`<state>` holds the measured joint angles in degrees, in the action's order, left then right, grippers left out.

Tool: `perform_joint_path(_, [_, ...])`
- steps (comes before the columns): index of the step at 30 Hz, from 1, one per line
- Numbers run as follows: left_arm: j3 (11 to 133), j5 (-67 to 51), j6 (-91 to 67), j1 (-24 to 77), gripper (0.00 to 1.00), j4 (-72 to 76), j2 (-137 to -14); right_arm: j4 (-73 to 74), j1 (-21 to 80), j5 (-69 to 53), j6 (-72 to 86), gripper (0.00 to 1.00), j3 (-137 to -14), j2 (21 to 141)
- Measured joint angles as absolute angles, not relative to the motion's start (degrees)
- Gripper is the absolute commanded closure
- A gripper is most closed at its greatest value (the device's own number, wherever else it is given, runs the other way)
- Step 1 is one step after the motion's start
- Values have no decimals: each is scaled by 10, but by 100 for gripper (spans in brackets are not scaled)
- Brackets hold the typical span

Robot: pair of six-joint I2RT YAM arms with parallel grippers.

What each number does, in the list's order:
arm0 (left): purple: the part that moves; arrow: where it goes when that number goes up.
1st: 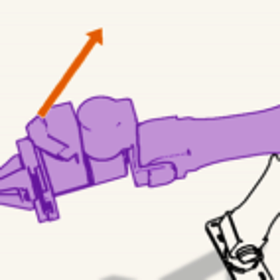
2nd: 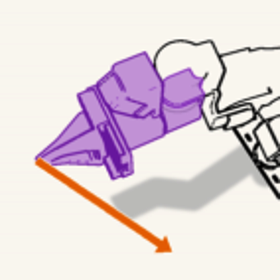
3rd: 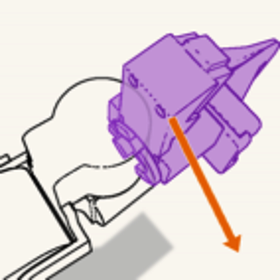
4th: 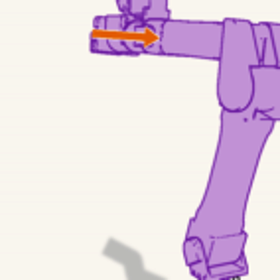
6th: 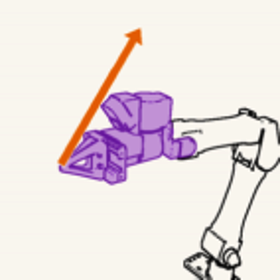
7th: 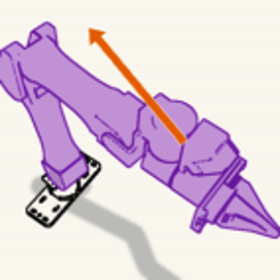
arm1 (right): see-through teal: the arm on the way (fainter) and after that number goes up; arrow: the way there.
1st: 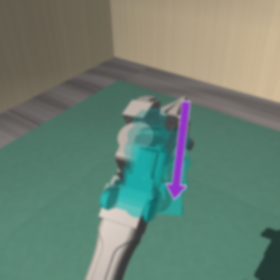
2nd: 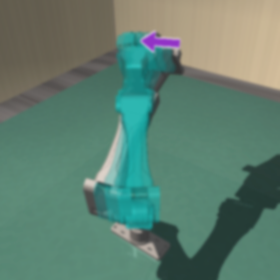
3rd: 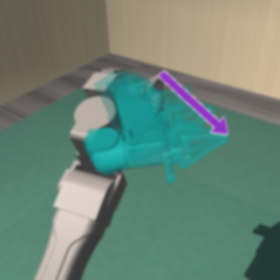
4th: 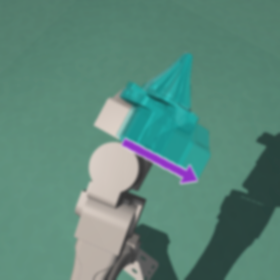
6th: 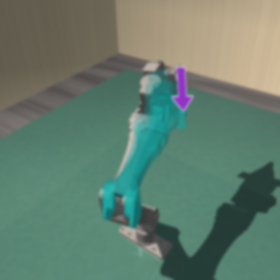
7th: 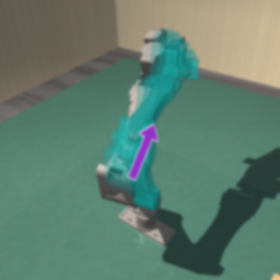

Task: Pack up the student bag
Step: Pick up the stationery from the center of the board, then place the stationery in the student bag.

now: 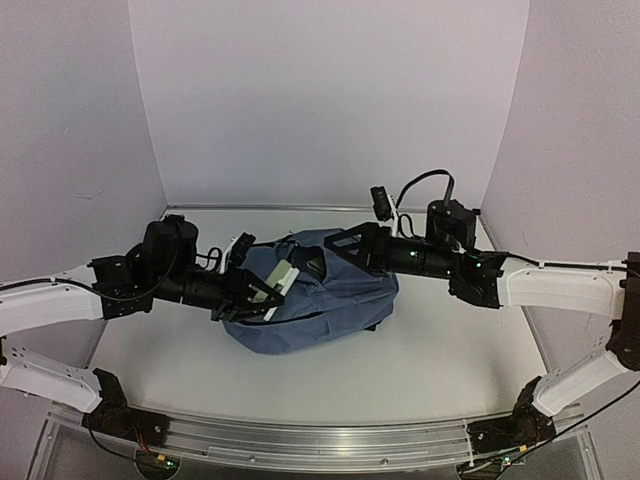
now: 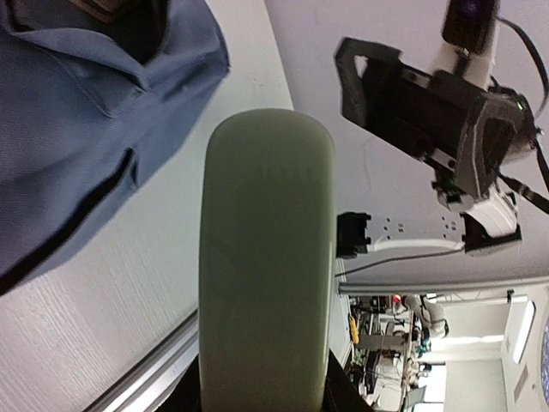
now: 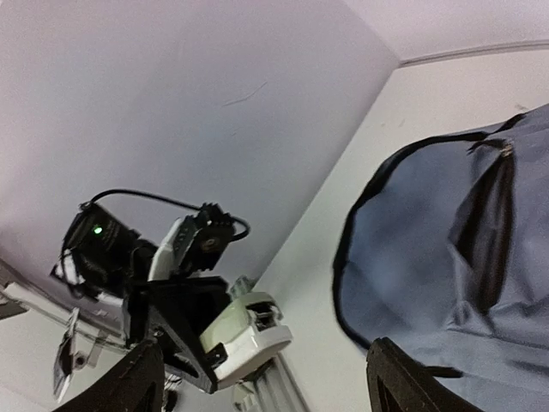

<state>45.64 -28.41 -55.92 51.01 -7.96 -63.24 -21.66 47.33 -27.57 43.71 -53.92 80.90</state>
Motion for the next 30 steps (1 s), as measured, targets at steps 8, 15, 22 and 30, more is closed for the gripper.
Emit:
perform_joint_path(8, [462,-304,-550,407,100,-157,-674,-3,481,-84,320,35,-679,861])
perform_joint_path(15, [492,-323,-538,355,100,-181,-721,127,520,79,256,33,-789,973])
perform_joint_path(22, [498,-318,-539,354,100,-179,-729,188,553,165,232,33,-851,1039])
perform_joint_path(30, [500,-302,-540,354,100,-164,-737,232,570,247,221,45,-917,1109])
